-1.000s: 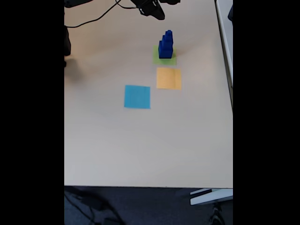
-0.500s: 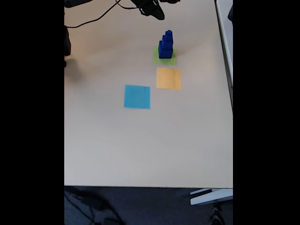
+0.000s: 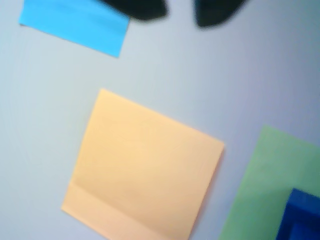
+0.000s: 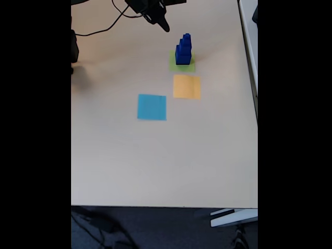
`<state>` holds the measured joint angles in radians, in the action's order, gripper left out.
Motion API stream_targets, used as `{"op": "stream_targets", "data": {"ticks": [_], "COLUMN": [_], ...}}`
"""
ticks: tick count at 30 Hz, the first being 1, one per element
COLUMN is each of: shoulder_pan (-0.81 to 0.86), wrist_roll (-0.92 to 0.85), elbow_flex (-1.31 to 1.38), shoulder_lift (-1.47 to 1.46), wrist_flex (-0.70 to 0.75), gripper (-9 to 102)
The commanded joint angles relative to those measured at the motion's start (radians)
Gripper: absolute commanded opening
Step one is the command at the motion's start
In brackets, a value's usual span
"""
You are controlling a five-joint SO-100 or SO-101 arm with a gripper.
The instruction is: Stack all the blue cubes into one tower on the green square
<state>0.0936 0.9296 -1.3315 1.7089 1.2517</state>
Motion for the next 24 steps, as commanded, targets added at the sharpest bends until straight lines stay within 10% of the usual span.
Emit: {"op": "stream_targets", "data": {"ticks": [1,24], "shoulder_pan": [0.017,0.034], "wrist_roll": [-0.072,-0.535], "elbow_flex": [-0.144,-1.308], "shoulder_lift": [0.175,1.077], "wrist_flex": [-0.066,-0.529], "gripper": [0,0]}}
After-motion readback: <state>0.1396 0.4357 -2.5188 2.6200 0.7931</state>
